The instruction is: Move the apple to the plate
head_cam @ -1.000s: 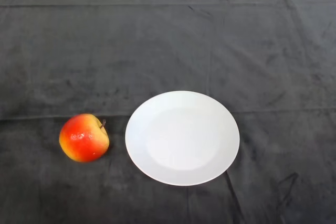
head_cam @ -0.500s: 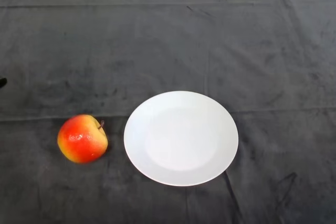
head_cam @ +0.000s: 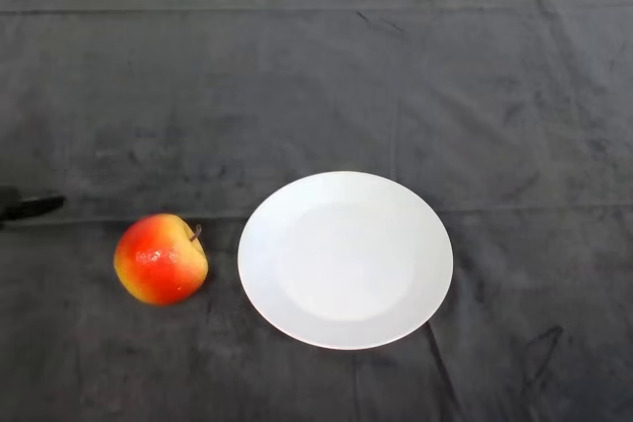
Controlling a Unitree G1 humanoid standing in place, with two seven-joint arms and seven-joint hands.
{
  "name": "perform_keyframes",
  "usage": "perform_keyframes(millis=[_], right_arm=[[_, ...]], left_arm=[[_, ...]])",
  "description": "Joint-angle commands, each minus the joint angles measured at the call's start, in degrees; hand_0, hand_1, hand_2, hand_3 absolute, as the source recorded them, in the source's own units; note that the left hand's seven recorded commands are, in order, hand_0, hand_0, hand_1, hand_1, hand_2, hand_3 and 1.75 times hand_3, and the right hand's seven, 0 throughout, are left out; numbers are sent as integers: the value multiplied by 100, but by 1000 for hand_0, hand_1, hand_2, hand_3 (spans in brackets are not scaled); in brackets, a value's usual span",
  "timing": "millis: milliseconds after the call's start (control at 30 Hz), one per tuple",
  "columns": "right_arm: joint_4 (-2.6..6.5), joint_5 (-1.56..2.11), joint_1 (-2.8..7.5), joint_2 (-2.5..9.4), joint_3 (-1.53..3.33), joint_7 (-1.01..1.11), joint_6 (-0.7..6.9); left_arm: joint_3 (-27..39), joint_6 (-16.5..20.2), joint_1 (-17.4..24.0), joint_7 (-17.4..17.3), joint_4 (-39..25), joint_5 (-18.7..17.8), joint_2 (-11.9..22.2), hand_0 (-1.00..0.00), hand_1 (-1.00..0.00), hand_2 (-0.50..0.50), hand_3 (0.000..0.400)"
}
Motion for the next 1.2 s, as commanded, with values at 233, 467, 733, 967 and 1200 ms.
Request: perform_keyframes(millis=[233,467,733,967,1200], right_arm=[[-126,-27,87,-157,-62,-36,59],[-163,-22,106,-158,-70,-31,76],[-192,-20,120,-159,-76,-26,92],[-212,-19,129,-159,-81,-23,104],[-226,-19,136,-159,-85,-20,113]], left_arm=[[-422,532,546,-373,-994,289,142,0,0,0,0],[-675,680,630,-790,-1085,367,269,0,0,0,0],[-1001,796,614,-978,-1021,528,174,0,0,0,0],[-1352,1023,668,-1032,-1243,689,-5,0,0,0,0],[-1578,1170,668,-1219,-1408,771,-33,0,0,0,0]])
